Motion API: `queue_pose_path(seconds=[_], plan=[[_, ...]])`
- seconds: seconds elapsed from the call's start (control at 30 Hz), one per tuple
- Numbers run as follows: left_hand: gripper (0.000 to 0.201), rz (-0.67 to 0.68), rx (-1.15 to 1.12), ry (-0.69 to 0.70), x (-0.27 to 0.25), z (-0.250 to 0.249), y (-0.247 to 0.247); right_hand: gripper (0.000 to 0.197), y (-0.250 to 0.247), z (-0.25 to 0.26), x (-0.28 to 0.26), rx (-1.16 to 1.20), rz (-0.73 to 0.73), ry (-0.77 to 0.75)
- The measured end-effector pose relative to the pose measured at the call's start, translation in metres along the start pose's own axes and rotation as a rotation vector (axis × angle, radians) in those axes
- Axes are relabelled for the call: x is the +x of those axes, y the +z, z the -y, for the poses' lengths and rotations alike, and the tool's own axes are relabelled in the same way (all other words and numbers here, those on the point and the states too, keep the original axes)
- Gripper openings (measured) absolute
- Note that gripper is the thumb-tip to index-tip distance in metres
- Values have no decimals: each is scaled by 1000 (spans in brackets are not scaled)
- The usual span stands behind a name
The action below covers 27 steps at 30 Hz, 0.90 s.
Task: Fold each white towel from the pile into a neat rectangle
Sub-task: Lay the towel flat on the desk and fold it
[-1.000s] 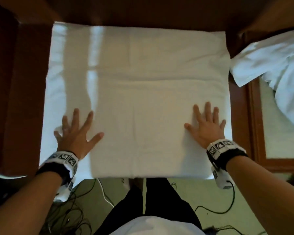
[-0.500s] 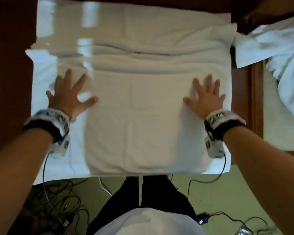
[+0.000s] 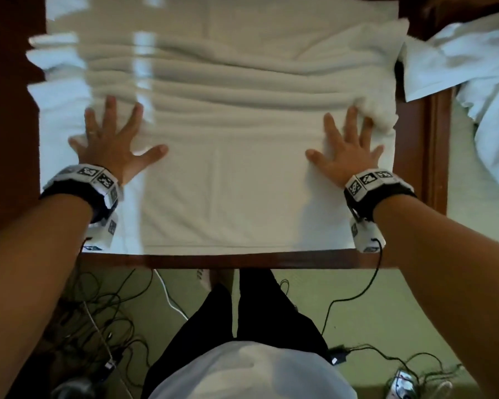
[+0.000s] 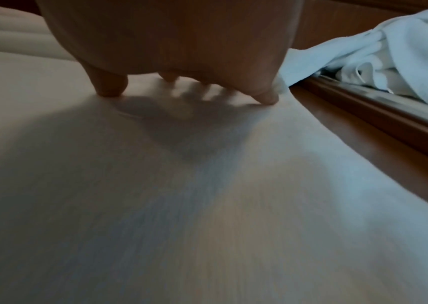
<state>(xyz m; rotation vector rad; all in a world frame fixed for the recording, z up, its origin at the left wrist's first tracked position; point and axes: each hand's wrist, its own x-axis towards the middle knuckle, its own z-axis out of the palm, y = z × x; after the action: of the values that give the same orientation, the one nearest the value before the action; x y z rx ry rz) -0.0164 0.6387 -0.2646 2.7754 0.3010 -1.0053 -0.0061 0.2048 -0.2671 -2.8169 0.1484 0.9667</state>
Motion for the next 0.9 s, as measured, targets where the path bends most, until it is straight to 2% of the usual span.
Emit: queue_pose_path(seconds=[0.13,0.27,0.4,0.5,0.6,0.7,0.77,0.83,0.9], plan=[[96,-50,2,28,-54,5,39,80,30,-5,-52,-15,-39,-2],[92,7,36,6,-106,30,89,80,80,-17,-120,-52,45,-31],[90,-46,118,18,-88,39,91,82,83,-20,-107,-73,-5,-34],[90,-111,52,53,-80,34,83,80,76,-15,-98,-32,-61,-30],[84,-193,14,62,-106,52,98,70,92,-31,-125,56,-184,48],[80,-170,55,54,-144,97,130,66,119,-60,-161,59,-179,63],[86,-146,90,64,-159,122,142,67,125,-72,-170,41,-151,55],[96,-154,109,33,-164,125,140,73,122,-69,-172,58,-184,43],[105,-213,124,52,-162,117,137,83,122,-57,-174,-9,-247,-87]])
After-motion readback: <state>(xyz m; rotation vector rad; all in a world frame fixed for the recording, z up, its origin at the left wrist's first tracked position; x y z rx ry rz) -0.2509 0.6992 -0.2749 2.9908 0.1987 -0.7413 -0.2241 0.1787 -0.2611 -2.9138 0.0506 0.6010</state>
